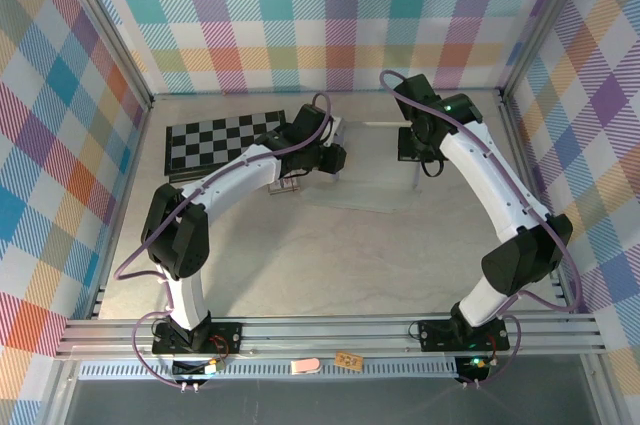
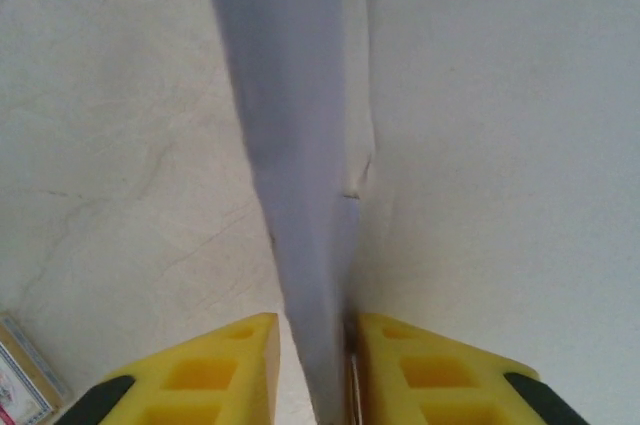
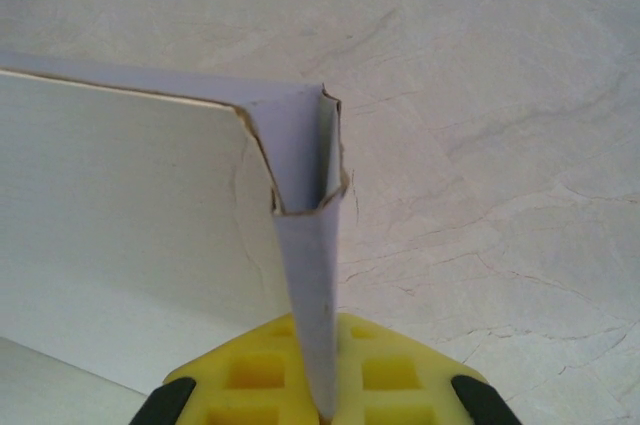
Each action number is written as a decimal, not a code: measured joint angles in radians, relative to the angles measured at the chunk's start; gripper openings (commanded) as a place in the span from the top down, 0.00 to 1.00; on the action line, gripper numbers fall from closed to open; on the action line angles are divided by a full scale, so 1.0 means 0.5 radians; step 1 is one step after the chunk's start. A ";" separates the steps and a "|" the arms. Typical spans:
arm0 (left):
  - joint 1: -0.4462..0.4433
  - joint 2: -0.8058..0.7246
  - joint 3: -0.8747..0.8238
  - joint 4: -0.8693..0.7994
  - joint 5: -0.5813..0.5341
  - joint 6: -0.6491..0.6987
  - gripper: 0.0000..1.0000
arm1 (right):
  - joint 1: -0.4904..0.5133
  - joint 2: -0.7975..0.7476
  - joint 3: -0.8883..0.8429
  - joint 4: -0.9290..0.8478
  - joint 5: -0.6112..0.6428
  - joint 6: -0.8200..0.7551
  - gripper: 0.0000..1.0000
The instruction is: Fold the paper box
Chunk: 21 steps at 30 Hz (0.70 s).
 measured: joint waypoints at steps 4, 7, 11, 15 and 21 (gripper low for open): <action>-0.011 0.000 0.000 0.012 -0.027 -0.025 0.99 | 0.002 0.000 0.000 -0.008 -0.027 0.002 1.00; -0.024 0.000 0.020 0.000 -0.093 -0.050 1.00 | 0.000 0.000 0.000 -0.002 -0.039 0.008 1.00; -0.103 0.012 0.108 -0.106 -0.349 -0.107 1.00 | 0.000 -0.007 -0.006 0.021 -0.028 0.009 1.00; -0.227 0.098 0.301 -0.324 -0.717 -0.200 0.96 | 0.000 -0.024 -0.050 0.050 -0.004 0.018 1.00; -0.327 0.174 0.407 -0.499 -1.009 -0.289 0.93 | 0.001 -0.025 -0.098 0.055 0.016 0.025 1.00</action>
